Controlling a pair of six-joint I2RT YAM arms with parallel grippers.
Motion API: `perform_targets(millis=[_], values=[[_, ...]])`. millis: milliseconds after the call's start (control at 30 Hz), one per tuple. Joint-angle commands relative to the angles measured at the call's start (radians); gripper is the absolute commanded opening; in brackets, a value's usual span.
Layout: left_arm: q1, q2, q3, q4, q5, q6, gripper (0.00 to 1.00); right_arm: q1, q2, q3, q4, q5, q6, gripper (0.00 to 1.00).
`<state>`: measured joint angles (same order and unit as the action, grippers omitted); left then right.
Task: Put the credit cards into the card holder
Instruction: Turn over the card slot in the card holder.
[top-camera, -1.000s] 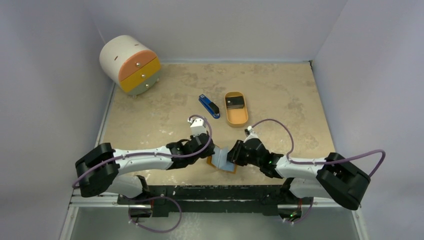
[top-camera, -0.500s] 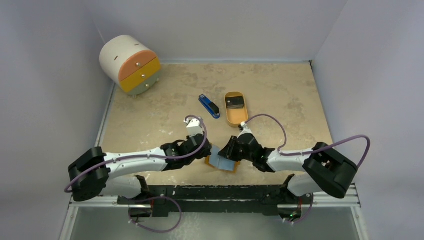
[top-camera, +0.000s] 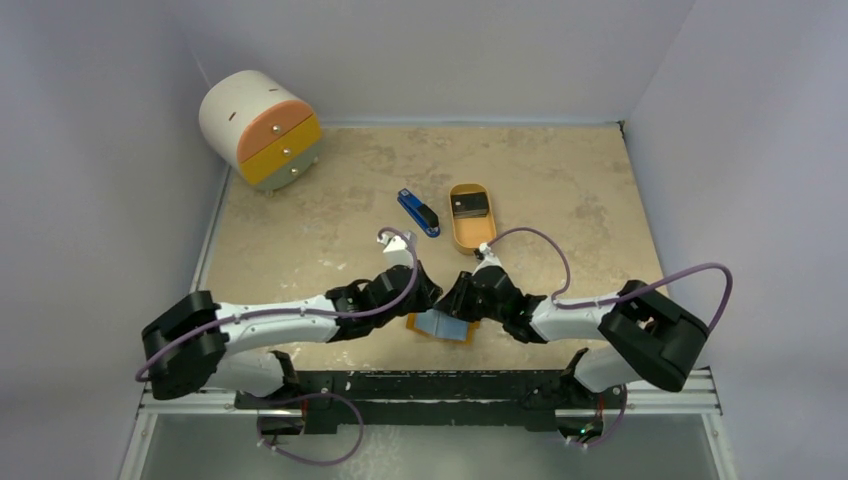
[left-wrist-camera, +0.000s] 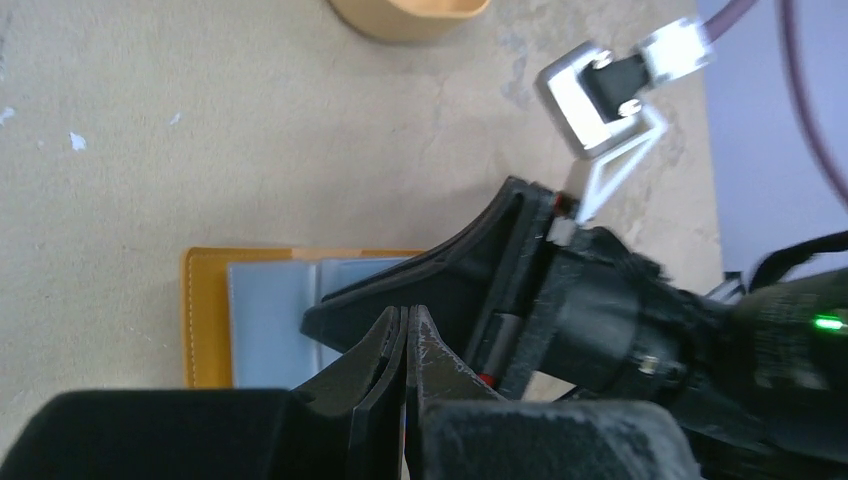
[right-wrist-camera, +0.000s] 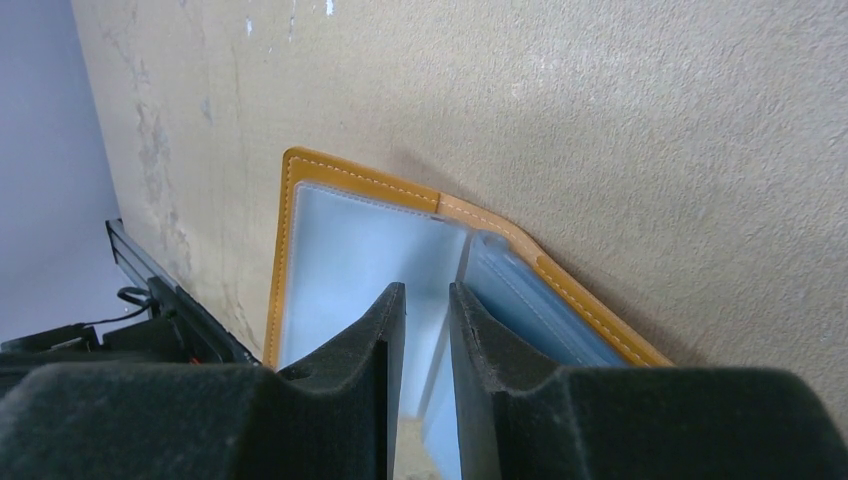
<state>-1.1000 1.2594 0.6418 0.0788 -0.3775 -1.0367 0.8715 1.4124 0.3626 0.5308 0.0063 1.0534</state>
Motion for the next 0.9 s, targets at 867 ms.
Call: perform_targets(millis=[867], values=[[0.005,0.246,-0.186,0.150,-0.069,-0.173,0.00,0.004,-0.384,-0.134,-0.416,0.098,0.095,0.38]])
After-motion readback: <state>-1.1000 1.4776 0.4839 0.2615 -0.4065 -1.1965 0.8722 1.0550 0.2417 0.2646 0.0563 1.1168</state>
